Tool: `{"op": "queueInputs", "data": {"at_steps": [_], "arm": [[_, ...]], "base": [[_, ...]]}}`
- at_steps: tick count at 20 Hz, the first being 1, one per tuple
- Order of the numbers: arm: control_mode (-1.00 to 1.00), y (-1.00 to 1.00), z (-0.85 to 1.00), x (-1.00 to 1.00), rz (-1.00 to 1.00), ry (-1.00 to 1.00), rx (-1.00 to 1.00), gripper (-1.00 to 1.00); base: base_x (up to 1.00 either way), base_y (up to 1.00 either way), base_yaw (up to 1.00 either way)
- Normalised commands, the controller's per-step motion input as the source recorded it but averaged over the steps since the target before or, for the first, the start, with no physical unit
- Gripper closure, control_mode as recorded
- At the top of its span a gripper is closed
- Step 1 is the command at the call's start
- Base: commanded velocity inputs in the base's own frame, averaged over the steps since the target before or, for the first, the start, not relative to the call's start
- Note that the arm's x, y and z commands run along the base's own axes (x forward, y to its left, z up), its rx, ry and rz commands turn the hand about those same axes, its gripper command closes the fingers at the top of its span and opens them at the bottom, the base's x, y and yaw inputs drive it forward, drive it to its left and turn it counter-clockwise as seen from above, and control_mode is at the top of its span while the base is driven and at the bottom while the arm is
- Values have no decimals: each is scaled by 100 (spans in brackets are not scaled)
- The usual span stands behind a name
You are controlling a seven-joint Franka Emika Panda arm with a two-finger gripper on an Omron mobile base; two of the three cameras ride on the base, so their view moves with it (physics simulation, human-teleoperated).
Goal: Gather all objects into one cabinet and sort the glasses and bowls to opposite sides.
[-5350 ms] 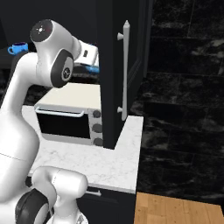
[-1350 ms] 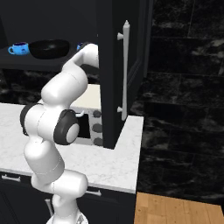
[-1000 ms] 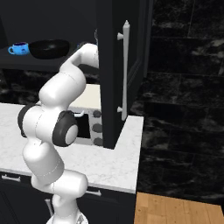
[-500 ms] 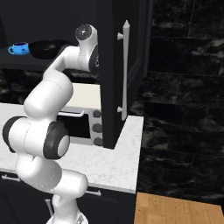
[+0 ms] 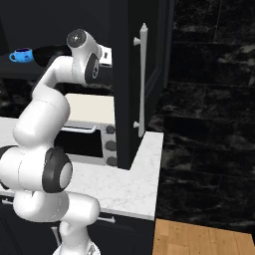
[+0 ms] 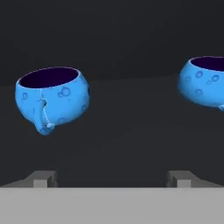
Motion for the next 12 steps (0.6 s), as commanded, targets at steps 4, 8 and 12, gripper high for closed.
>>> {"op": "queueInputs", "data": {"at_steps": [4, 8, 12], "arm": [[-100, 34, 4, -14, 11, 4, 0, -100], [-100, 30, 13, 0, 8, 0, 0, -100], [-100, 34, 8, 4, 3, 2, 0, -100]], "base": [[0, 0, 0], [0, 0, 0], [0, 0, 0]]}}
